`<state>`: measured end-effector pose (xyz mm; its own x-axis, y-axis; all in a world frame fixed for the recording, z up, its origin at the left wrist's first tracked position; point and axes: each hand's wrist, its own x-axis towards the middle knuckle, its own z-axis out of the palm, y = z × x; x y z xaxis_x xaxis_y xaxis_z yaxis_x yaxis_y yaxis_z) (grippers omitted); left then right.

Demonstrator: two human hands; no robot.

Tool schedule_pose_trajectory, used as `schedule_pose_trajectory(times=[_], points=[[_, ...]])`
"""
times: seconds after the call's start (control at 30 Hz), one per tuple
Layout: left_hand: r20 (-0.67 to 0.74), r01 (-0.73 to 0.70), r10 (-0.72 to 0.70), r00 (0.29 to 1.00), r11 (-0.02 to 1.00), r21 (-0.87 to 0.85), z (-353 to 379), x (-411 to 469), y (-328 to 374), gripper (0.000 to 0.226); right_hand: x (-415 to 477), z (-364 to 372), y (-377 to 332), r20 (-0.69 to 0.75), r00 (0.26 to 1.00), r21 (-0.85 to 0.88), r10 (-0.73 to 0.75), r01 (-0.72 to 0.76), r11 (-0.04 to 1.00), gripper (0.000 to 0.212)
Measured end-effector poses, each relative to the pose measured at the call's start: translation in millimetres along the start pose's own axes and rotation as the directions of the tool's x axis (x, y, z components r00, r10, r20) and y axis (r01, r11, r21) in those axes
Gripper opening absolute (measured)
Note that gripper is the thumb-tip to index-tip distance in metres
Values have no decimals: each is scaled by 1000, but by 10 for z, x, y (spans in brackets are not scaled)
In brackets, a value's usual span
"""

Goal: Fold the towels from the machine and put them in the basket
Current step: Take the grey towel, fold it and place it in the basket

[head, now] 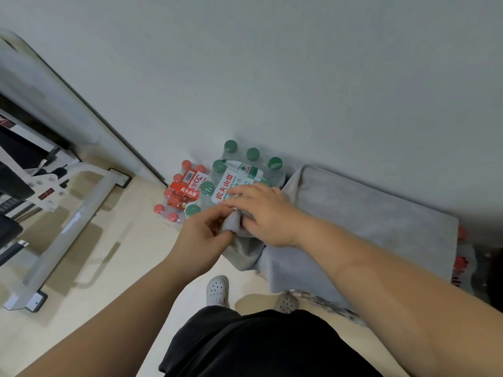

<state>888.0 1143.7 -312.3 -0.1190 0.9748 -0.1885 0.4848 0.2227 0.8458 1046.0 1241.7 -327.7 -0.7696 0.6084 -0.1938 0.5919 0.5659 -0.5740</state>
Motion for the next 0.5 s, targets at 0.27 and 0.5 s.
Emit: schedule_pose_trajectory(times=[0.27, 0.5], points=[[-148, -17, 5, 989, 996, -82, -56, 109, 201, 29, 0, -365, 158, -146, 989, 124, -23, 42, 991, 6], [26, 204, -204, 979, 979, 0, -285, 326, 63, 15, 198, -616, -114, -627, 772, -20, 103, -148, 989, 12]])
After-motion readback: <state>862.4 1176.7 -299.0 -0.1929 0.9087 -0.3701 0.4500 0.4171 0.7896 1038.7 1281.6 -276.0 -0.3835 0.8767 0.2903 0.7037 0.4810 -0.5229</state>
